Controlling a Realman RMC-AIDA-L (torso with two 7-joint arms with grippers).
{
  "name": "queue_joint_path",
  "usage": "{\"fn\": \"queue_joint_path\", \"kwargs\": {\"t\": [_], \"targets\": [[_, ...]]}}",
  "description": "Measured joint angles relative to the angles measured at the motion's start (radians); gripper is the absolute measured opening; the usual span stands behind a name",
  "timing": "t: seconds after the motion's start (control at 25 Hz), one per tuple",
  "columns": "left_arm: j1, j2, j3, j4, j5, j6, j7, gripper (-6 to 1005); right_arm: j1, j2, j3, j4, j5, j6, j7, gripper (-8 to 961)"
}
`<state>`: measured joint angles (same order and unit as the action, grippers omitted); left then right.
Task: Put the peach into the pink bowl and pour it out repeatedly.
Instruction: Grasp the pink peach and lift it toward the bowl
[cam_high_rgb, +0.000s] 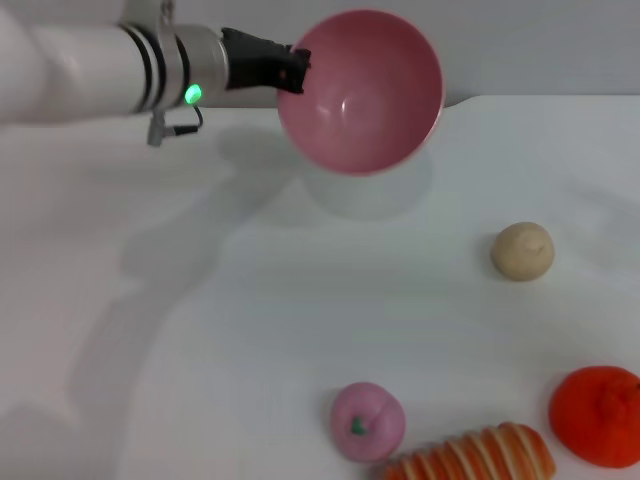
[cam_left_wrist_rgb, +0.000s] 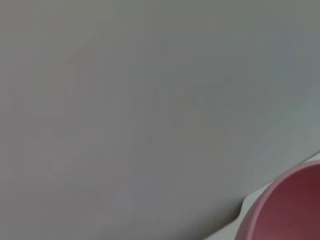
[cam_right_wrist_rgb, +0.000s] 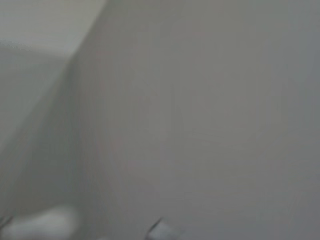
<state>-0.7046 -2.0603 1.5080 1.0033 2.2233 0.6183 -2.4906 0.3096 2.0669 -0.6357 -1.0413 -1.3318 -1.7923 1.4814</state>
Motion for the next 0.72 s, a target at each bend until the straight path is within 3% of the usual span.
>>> {"fn": "queue_joint_path", "kwargs": {"t": [0.12,0.28,0.36,0.52,0.72], "targets": [[-0.030,0.002,-0.116,-0.032,0.006,0.091,0.000,47,0.017,0.000,-0.072,-0.211,-0.142,-0.070,0.177,577],[-0.026,0.006,-0.155,-0.030,0.008,0.129,-0.001,48,0.101,0.000,-0.231,-0.467,-0.467,-0.144,0.490,577],[-0.025,0.007,-0.157,-0.031,0.009,0.136,-0.002,49,0.161,0.000,-0.332,-0.496,-0.631,-0.150,0.612,577],[-0.025,0.007,-0.155,-0.038,0.012,0.146,-0.002,50,0.272,0.005,-0.520,-0.367,-0.836,-0.110,0.703,577],[-0.022,0.005,-0.151,-0.039,0.012,0.167,-0.003,52,0.333,0.007,-0.664,-0.175,-0.889,0.015,0.729,578]]}}
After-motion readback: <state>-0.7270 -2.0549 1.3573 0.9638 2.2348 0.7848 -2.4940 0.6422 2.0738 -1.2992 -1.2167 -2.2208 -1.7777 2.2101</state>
